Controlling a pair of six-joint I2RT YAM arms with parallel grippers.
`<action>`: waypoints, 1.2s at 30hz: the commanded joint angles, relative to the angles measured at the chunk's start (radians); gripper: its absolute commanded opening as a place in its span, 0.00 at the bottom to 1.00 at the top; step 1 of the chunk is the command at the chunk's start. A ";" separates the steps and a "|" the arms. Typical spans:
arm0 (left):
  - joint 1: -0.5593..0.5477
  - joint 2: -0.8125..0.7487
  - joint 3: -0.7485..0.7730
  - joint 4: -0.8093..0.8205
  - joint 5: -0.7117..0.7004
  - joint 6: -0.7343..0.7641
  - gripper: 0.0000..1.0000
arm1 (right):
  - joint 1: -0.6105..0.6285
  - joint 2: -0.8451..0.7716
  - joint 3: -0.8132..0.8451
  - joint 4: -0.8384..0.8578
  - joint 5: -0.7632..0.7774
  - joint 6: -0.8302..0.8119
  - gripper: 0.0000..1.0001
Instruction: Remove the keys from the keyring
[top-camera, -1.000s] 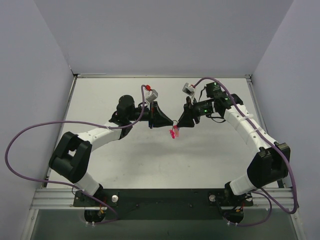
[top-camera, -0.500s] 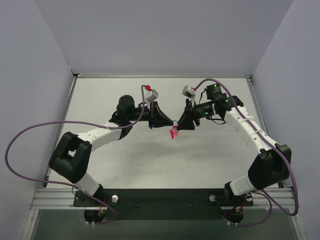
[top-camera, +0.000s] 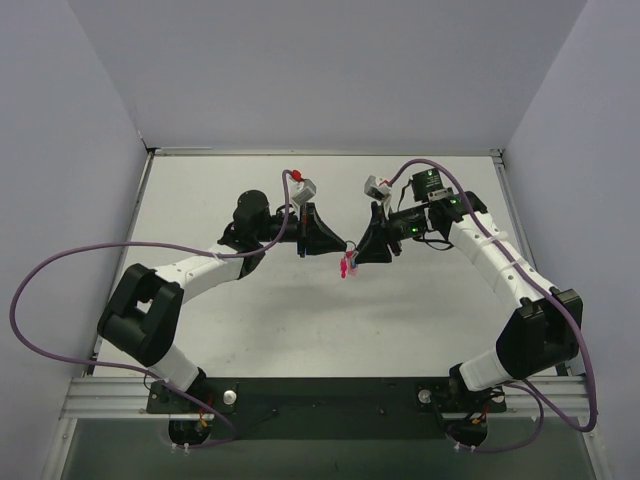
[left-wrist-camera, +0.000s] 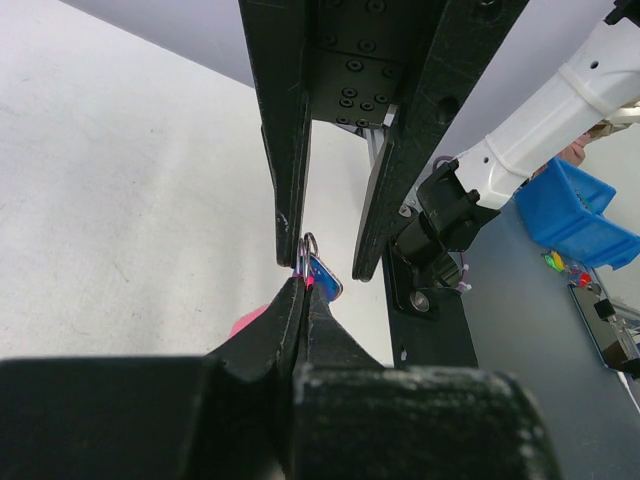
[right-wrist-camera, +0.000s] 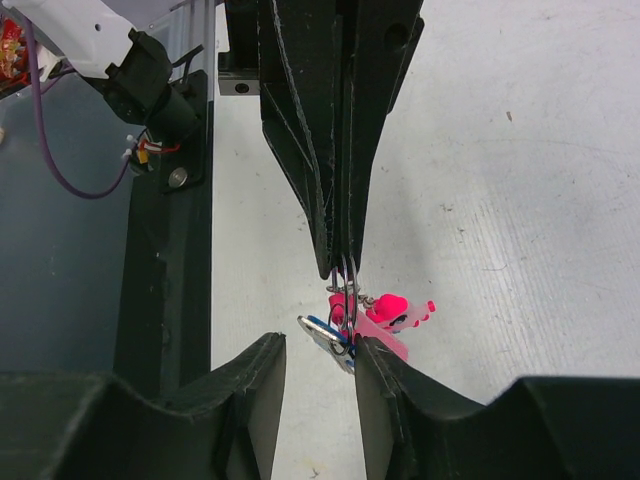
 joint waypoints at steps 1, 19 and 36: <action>0.006 -0.035 0.012 0.048 0.020 0.001 0.00 | 0.008 -0.019 0.005 -0.006 -0.041 -0.039 0.33; 0.003 -0.023 0.014 0.055 0.020 -0.009 0.00 | 0.010 -0.033 -0.052 0.178 0.049 0.109 0.08; 0.026 -0.035 0.002 0.028 -0.038 0.011 0.00 | -0.027 -0.048 -0.025 0.097 0.087 0.060 0.00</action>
